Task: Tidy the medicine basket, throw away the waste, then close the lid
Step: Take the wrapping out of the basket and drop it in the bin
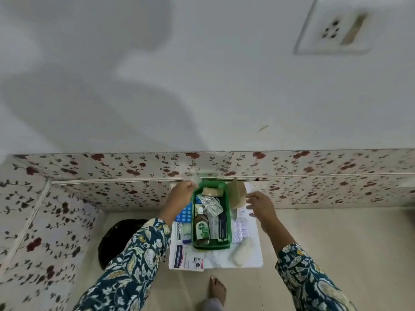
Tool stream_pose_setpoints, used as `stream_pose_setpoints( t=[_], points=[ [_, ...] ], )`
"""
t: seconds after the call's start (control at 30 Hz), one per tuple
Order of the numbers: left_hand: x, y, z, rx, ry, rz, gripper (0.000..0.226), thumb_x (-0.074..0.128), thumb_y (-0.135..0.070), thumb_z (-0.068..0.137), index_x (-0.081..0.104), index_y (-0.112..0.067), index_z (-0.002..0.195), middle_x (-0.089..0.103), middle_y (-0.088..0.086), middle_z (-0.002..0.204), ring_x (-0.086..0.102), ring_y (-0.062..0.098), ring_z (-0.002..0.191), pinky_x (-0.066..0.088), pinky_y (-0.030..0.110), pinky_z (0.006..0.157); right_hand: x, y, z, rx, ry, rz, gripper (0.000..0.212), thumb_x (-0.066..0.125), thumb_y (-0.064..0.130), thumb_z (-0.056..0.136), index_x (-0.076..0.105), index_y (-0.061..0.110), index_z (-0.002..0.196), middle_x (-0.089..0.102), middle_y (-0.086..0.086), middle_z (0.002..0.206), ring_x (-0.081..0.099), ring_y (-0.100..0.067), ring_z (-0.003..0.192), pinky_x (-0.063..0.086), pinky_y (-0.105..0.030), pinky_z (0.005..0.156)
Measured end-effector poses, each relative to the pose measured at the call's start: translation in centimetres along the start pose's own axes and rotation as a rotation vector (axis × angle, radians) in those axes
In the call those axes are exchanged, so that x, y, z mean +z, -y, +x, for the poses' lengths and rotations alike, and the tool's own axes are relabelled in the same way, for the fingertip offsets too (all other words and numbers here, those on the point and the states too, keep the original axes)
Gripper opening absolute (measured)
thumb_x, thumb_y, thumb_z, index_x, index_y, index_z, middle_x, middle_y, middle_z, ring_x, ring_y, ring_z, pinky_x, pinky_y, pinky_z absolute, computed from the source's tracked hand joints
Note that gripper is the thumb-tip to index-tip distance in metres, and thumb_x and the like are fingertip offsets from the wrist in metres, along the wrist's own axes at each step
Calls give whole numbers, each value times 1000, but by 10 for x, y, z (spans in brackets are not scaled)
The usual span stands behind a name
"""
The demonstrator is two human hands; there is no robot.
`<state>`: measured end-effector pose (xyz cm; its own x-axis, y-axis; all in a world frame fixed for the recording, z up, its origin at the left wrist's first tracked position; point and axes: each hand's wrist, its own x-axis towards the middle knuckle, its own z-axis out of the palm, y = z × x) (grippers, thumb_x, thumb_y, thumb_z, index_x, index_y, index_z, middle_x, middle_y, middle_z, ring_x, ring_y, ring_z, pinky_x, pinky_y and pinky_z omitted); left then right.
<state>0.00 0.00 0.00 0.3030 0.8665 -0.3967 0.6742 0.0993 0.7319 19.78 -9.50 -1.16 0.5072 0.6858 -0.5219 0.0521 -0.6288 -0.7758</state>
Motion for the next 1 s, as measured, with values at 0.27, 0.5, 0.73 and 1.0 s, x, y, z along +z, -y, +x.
stream_pose_setpoints(
  t=[0.27, 0.5, 0.73, 1.0],
  points=[
    [33, 32, 85, -322, 69, -100, 45, 39, -38, 97, 49, -11, 133, 51, 13, 141, 44, 29, 131, 33, 40, 113, 29, -21, 81, 108, 201, -295, 31, 43, 19, 94, 61, 12, 119, 55, -9, 135, 54, -26, 114, 35, -35, 104],
    [40, 34, 134, -465, 143, -273, 65, 30, -57, 93, 37, -13, 141, 34, 12, 151, 33, 33, 137, 25, 45, 114, 42, -20, 110, 137, 177, -460, 35, 38, 18, 97, 59, 0, 118, 59, -20, 125, 51, -33, 119, 34, -42, 107],
    [29, 19, 119, -272, -23, -330, 31, 40, -36, 97, 61, -14, 97, 62, 1, 101, 55, 20, 99, 38, 33, 91, 32, -5, 94, -76, -124, -302, 27, 45, 7, 91, 63, -1, 110, 62, -20, 119, 52, -36, 111, 43, -39, 96],
    [-24, 19, 40, -20, -328, -565, 26, 49, -6, 93, 67, -24, 89, 64, -9, 100, 59, 7, 94, 48, 21, 85, 73, 53, 24, -224, -59, -8, 20, 54, 16, 90, 66, 9, 105, 63, -9, 108, 58, -21, 92, 49, -34, 81]
  ],
)
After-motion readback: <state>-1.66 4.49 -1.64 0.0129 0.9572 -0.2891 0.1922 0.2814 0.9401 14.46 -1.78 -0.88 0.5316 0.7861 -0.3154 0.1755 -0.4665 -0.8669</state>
